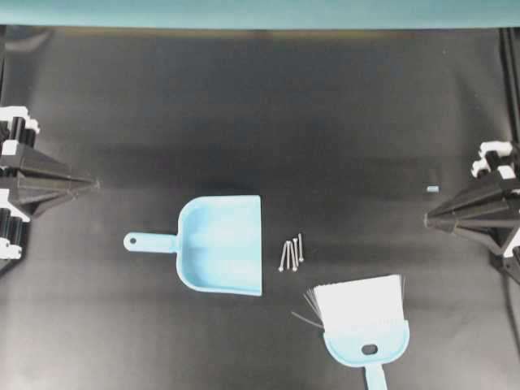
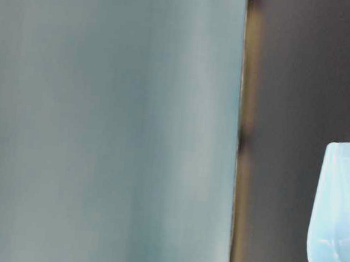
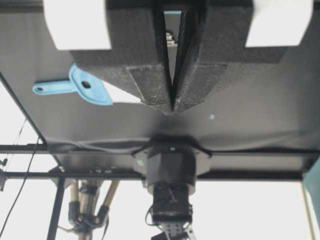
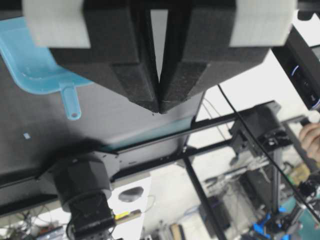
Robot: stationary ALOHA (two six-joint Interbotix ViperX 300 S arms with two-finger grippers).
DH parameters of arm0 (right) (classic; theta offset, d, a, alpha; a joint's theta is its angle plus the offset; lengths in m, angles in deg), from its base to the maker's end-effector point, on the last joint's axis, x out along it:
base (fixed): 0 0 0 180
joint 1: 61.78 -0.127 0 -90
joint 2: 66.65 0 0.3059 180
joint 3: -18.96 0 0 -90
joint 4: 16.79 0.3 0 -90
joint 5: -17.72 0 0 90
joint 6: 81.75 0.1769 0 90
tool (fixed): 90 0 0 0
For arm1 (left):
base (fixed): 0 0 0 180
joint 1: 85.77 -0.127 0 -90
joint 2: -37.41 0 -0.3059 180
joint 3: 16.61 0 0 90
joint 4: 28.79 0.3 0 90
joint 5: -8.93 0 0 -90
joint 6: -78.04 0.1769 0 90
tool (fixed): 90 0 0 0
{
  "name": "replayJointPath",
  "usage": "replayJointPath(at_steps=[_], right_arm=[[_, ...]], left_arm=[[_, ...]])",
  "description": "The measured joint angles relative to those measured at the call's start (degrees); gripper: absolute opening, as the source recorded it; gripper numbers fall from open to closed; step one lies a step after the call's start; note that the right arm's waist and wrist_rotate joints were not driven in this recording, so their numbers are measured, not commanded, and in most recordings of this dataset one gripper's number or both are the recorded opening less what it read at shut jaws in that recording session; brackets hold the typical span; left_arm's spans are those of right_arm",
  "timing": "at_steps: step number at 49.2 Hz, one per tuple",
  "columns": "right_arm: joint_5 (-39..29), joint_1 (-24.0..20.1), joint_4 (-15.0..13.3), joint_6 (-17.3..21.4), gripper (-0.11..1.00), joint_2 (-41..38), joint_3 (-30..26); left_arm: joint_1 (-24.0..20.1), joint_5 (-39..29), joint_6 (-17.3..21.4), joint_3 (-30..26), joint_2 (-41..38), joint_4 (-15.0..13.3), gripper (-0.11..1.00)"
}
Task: Hold the dustpan with the left arm, while a human hand uses a hand brush to gather screws into the dustpan.
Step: 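Move the left gripper to the light-blue dustpan handle and close on it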
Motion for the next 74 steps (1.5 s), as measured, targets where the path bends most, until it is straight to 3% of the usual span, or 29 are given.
replayJointPath(at_steps=[6, 15, 24, 40, 44, 53, 57, 65, 74], right_arm=[[-1.1, 0.0, 0.0, -0.1, 0.00, 0.1, 0.4], [-12.4, 0.0, 0.0, -0.1, 0.00, 0.3, 2.4], [-19.2, 0.0, 0.0, -0.1, 0.00, 0.5, 3.4], [-18.7, 0.0, 0.0, 0.0, 0.00, 4.9, 8.5], [-18.5, 0.0, 0.1, -0.1, 0.00, 6.3, 10.5], [-17.6, 0.0, 0.1, -0.1, 0.00, 11.6, 13.6], [-17.8, 0.0, 0.1, -0.1, 0.00, 14.0, 14.3], [-20.0, 0.0, 0.2, -0.1, 0.00, 18.4, 15.9], [-21.4, 0.0, 0.2, 0.0, 0.00, 21.6, 16.3]], left_arm=[[1.1, -5.6, -0.3, -1.3, -2.9, 1.7, 0.00], [1.5, -18.4, -0.7, -4.9, -12.6, 2.2, 0.00], [1.1, -21.9, -0.6, -7.4, -20.9, 2.2, 0.00], [0.0, -26.3, 0.0, -11.0, -29.8, 2.2, 0.02], [-0.2, -26.2, -0.1, -11.2, -32.2, 2.2, 0.17], [-0.1, -22.7, -0.8, -11.2, -36.4, 2.2, 0.73], [0.1, -21.7, -1.2, -11.2, -39.0, 2.2, 0.88], [0.4, -19.2, -1.2, -11.0, -45.4, 2.2, 0.90], [0.0, -11.3, -1.3, -8.5, -49.0, 2.2, 0.90]])
